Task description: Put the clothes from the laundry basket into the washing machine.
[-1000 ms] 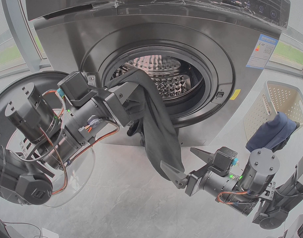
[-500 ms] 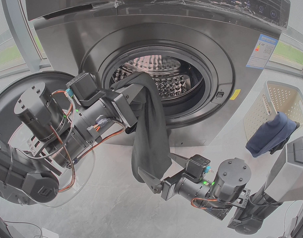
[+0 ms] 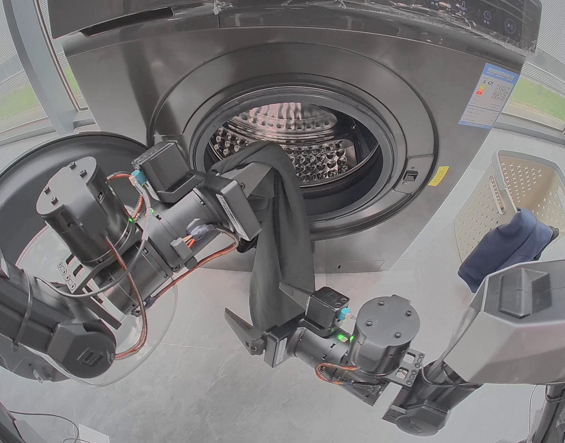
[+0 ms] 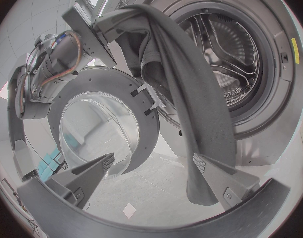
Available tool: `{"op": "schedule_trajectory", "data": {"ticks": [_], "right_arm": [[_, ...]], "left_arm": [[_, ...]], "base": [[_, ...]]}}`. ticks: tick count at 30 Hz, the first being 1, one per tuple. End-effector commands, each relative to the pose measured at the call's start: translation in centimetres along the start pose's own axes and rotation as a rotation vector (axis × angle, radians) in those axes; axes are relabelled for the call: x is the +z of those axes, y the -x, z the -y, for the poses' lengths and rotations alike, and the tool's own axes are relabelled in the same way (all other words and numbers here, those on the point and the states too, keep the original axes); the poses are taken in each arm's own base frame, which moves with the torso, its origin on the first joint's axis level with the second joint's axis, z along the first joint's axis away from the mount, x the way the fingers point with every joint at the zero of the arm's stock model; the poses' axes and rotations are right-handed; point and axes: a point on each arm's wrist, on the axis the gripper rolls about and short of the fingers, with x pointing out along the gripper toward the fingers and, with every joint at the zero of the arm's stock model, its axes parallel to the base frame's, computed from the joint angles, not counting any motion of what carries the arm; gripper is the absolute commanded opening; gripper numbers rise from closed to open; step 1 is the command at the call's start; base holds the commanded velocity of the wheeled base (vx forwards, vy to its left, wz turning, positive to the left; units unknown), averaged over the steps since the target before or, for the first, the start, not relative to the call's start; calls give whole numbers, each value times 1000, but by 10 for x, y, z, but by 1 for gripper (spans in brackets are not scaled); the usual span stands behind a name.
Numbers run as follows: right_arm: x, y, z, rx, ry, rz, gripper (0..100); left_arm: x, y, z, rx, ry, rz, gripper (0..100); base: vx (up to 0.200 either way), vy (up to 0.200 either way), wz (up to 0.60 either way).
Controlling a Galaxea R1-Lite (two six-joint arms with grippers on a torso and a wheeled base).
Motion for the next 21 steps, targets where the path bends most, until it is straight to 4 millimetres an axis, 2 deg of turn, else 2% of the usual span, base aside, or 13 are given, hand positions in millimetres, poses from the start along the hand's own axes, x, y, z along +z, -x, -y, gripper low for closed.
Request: {"op": "schedule_trajectory", "data": {"ticks": [1,4,10,17,21], "right_arm": [[-17,-20,0,4,1,-7,100],[-24,-34,1,8,2,-11,100],[-23,-50,1,10,0,3,100],[-25,-72,33,-67,1,22,100],[-22,-75,58,-125,5,34,100]], "left_arm": [[1,0,4,-12,4,2,0],[2,0,6,-19,5,5,0],[4,-1,8,-22,6,13,0],[10,3,12,-20,8,29,0],[13,6,13,-20,8,28,0]], "base": [[0,0,0],[0,0,0],[0,0,0],[0,0,0],[0,0,0]]}}
